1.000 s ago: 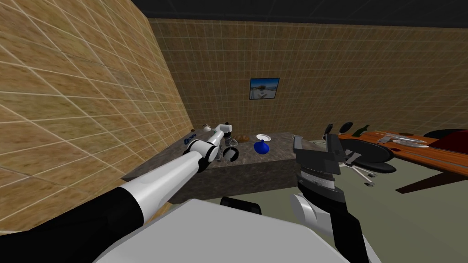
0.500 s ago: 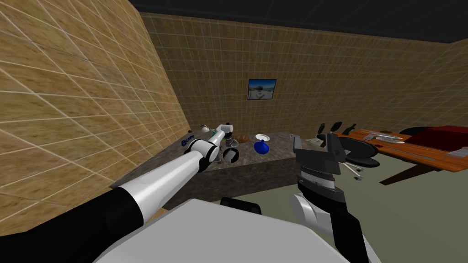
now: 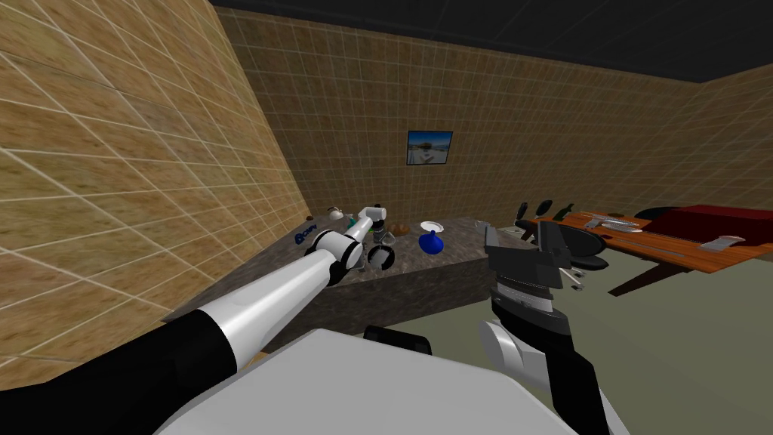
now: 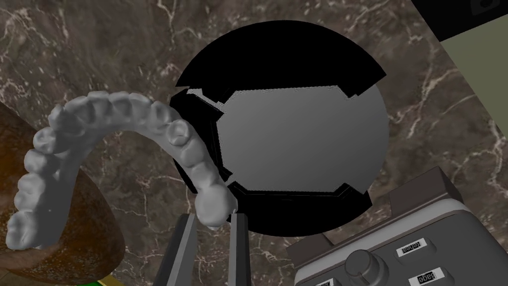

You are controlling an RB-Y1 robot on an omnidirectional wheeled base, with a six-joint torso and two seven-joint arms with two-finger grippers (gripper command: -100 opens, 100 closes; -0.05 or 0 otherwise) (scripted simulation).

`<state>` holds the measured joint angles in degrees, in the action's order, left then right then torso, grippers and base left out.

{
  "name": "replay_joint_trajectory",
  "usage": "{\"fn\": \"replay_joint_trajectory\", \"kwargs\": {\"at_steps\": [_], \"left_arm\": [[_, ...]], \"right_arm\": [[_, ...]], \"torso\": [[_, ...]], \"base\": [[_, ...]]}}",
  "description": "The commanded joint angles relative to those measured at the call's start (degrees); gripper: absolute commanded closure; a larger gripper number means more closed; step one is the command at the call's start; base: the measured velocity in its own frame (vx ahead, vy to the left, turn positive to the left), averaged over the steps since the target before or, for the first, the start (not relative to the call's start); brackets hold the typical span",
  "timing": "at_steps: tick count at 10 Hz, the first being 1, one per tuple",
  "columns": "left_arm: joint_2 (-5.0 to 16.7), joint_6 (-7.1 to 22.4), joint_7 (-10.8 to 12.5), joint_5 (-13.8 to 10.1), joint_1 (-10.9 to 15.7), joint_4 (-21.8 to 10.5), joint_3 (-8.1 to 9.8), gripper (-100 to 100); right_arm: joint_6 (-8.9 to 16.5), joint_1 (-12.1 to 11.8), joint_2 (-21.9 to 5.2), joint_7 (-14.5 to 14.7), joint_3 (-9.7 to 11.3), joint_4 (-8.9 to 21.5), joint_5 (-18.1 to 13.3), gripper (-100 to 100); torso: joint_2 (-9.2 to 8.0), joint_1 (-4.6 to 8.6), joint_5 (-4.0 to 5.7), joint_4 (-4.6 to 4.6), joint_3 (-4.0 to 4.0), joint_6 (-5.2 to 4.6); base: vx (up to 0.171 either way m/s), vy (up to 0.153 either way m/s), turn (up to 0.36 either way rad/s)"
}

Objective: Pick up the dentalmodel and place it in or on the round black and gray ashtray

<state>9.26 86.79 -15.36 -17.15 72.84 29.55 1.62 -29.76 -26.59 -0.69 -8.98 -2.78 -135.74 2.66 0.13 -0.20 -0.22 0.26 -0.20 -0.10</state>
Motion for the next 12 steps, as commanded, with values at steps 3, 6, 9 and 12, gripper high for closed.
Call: {"fn": "replay_joint_trajectory", "kwargs": {"at_steps": [3, 6, 9, 12], "left_arm": [[0.0, 0.0, 0.0, 0.0, 0.0, 0.0, 0.0, -100], [0.0, 0.0, 0.0, 0.0, 0.0, 0.0, 0.0, 0], [0.9, 3.5, 0.1, -0.5, 2.8, 1.0, 0.21, -100], [1.3, 4.9, 0.1, -0.7, 3.9, 1.4, 0.3, -100]], "right_arm": [[0.0, 0.0, 0.0, 0.0, 0.0, 0.0, 0.0, 0], [0.0, 0.0, 0.0, 0.0, 0.0, 0.0, 0.0, 0], [0.0, 0.0, 0.0, 0.0, 0.0, 0.0, 0.0, 0], [0.0, 0.0, 0.0, 0.0, 0.0, 0.0, 0.0, 0]], "torso": [[0.02, 0.03, 0.01, 0.0, -0.01, 0.0], [0.02, 0.03, 0.01, 0.01, -0.01, 0.0], [-0.02, 0.09, 0.02, -0.01, 0.01, 0.0], [-0.01, 0.07, 0.02, -0.01, 0.01, 0.0]], "base": [[0.0, 0.0, 0.0], [0.0, 0.0, 0.0], [-0.008, -0.014, 0.032], [-0.005, -0.009, 0.013]]}}
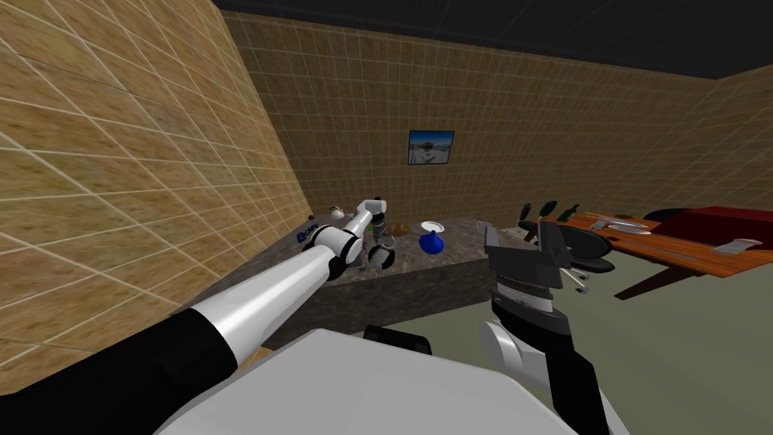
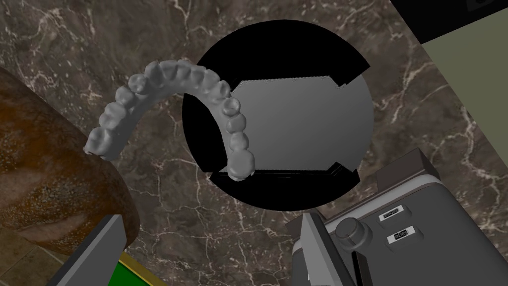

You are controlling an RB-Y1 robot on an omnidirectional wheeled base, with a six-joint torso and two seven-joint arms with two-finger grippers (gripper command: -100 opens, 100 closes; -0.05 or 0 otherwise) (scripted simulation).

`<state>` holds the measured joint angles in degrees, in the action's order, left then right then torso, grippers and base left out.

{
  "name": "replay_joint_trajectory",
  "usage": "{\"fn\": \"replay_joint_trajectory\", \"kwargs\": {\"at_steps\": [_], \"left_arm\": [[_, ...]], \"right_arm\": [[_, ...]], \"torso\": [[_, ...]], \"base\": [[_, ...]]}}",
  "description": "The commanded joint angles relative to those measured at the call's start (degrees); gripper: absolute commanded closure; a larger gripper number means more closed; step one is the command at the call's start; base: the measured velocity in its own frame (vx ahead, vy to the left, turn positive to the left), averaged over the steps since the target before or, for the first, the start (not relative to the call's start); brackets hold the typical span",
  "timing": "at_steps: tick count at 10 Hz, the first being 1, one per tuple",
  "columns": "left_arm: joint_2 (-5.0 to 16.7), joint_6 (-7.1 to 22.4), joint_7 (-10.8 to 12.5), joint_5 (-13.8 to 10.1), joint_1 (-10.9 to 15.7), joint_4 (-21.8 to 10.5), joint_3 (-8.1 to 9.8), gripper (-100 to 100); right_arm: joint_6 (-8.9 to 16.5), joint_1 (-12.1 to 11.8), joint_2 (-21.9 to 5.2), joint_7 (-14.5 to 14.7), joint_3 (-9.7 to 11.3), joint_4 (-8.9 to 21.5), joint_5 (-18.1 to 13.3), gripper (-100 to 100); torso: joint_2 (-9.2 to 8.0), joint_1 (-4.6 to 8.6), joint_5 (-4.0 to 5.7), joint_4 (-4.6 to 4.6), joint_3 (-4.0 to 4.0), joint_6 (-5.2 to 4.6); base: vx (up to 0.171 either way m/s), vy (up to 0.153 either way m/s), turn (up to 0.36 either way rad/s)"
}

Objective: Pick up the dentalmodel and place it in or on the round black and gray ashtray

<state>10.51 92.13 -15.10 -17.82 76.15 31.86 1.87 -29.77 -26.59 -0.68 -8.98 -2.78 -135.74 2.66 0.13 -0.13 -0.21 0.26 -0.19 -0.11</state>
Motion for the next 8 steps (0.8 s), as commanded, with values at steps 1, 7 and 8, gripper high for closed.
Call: {"fn": "replay_joint_trajectory", "kwargs": {"at_steps": [1, 7, 8], "left_arm": [[0.4, 1.0, -0.2, -0.3, 1.7, -0.5, 0.13, -100], [0.3, 0.2, -0.2, -0.2, 1.3, -1.0, 0.09, 0], [0.3, 0.2, -0.2, -0.2, 1.3, -1.0, 0.09, 0]], "right_arm": [[0.0, 0.0, 0.0, 0.0, 0.0, 0.0, 0.0, 0], [0.0, 0.0, 0.0, 0.0, 0.0, 0.0, 0.0, 0], [0.0, 0.0, 0.0, 0.0, 0.0, 0.0, 0.0, 0]], "torso": [[0.0, 0.0, 0.0, 0.0, 0.0, 0.0], [0.03, -0.03, -0.01, 0.01, -0.02, 0.0], [0.03, -0.03, -0.01, 0.01, -0.02, 0.0]], "base": [[-0.007, -0.01, 0.023], [0.0, -0.001, 0.001], [0.0, 0.0, 0.0]]}}
